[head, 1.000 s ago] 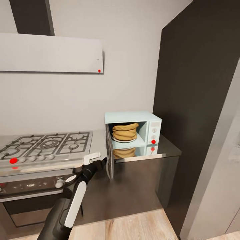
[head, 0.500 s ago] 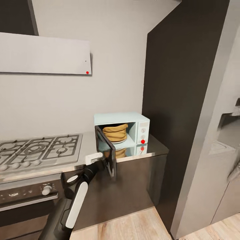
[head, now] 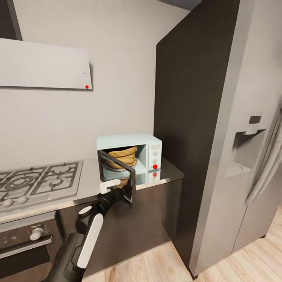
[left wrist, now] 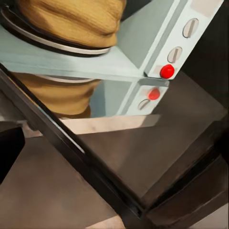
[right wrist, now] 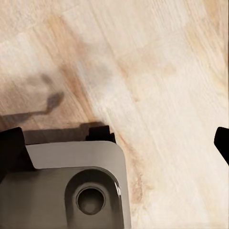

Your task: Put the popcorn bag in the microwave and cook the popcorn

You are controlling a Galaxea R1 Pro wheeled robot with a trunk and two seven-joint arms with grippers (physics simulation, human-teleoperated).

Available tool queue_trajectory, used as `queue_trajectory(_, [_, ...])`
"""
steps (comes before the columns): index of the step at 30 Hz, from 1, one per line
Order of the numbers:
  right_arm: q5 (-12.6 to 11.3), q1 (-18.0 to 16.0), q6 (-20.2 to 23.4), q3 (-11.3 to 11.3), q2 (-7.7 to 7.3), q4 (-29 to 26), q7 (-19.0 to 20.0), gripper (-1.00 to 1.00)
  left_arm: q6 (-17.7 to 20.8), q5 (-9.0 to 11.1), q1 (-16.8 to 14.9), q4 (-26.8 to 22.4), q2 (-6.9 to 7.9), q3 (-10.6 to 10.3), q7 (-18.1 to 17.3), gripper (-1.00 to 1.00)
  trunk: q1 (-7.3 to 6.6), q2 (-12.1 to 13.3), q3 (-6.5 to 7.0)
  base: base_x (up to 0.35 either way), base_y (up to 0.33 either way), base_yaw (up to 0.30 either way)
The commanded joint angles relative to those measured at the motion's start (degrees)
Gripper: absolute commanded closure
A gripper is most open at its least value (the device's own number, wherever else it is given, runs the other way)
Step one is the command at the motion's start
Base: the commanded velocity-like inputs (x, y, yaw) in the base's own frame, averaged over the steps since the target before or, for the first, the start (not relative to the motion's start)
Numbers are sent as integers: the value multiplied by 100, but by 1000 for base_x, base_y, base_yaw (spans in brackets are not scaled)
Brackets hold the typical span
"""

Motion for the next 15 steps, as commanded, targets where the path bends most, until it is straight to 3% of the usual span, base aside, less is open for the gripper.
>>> queue_trajectory(1, [56,-8,-32,-49,-2,18,-7,-100,12,112,-3,-7,-2,-7,47,-100,0,-5,-2,0,0,-223])
queue_trajectory(6, [48,-8,-32,-49,-2,18,-8,-100,15,114,-3,6,2,-7,47,-100,0,-5,23,32,0,-223])
queue_trajectory(15, [50,-8,-30,-49,-2,18,-3,-100,12,110,-3,18,2,-7,47,-100,0,-5,67,192,-59,-222])
